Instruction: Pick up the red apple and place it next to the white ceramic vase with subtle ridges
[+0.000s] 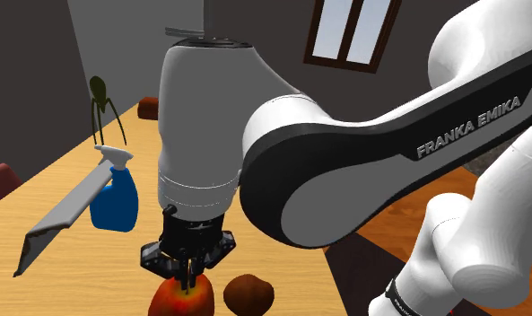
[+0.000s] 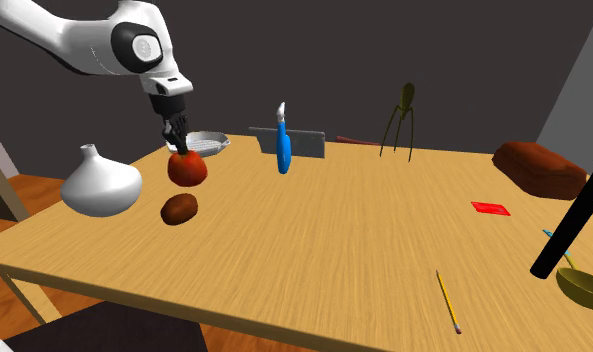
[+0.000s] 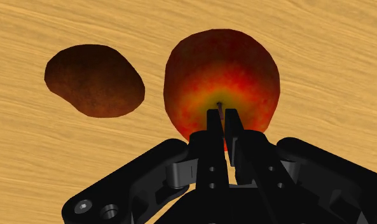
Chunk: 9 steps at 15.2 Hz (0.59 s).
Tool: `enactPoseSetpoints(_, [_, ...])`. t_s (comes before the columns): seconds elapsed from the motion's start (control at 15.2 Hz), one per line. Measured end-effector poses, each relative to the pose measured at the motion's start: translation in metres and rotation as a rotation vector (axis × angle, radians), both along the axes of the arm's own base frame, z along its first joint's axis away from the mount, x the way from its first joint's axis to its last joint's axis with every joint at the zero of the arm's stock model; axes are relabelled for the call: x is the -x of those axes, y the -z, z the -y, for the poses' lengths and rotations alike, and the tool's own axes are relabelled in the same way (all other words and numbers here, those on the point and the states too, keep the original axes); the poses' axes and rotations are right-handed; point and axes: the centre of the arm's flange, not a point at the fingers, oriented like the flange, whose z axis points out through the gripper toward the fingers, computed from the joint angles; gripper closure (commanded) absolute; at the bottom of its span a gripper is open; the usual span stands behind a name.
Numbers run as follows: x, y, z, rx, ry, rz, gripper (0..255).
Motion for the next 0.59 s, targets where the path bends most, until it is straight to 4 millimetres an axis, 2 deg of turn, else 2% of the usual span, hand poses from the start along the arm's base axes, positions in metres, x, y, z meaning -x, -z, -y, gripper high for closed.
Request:
enactPoseSetpoints(0.4, [0.001,0.029,0.001,0.000,0.000,0.000,255])
enactPoseSetpoints(0.59, [0.000,0.033,0.001,0.000,0.000,0.000,255])
